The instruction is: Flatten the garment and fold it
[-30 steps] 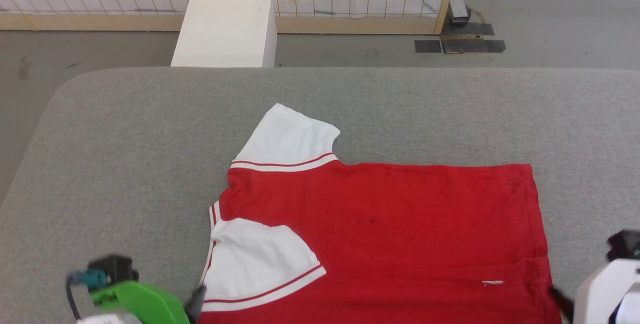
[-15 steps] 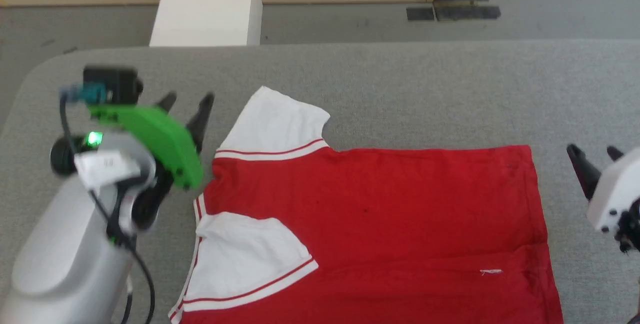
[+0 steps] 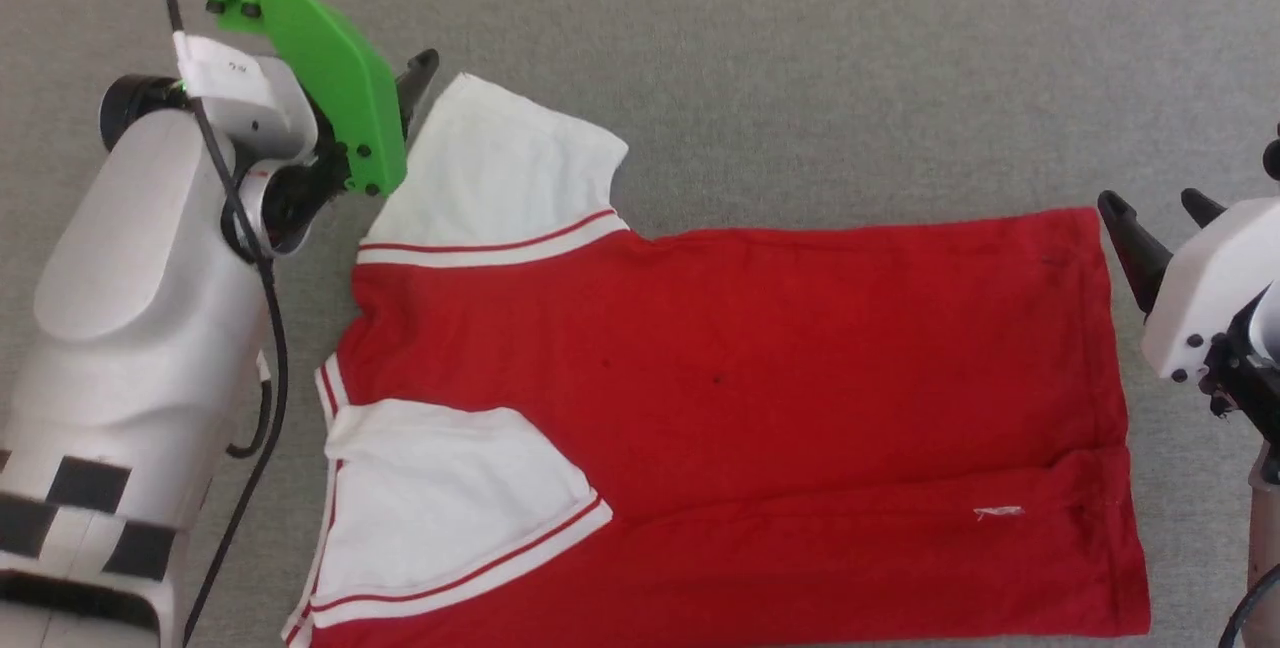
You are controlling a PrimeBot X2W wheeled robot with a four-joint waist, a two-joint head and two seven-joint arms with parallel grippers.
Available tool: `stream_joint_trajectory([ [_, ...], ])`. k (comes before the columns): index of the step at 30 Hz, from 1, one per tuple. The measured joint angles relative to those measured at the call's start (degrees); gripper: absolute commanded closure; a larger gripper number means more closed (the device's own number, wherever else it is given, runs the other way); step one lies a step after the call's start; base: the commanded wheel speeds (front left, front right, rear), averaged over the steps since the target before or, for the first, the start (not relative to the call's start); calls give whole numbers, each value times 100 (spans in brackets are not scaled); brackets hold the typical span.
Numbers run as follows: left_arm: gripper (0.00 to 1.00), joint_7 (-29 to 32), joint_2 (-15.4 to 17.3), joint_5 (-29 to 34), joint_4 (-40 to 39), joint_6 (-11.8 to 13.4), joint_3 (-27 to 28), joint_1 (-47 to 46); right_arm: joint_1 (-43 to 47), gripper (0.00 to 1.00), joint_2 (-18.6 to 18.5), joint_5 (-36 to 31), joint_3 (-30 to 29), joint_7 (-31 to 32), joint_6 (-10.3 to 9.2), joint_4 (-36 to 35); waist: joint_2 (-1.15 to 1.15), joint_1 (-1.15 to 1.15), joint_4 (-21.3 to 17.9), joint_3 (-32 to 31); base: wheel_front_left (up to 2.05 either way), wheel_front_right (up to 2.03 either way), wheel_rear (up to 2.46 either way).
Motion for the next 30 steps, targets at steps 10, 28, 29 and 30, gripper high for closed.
stream_joint_trajectory([
  [10, 0, 216, -118, 187, 925, -279, -359, -268, -5, 0, 34, -1, 36, -11, 0, -130, 0, 0, -143, 623, 0, 0, 0],
  [28, 100, -609, -301, -644, 917, -600, 137, 20, -7, 0, -223, -188, 212, 412, 0, 46, 0, 0, 41, 266, 0, 0, 0],
  [29, 100, -642, -282, -677, 816, -602, 145, 60, -8, 0, -272, -246, 232, 527, 0, 104, 0, 0, 61, 245, 0, 0, 0],
  [30, 100, -688, -266, -734, 684, -609, 176, 127, -22, 0, -316, -314, 243, 668, 0, 166, 0, 0, 89, 227, 0, 0, 0],
])
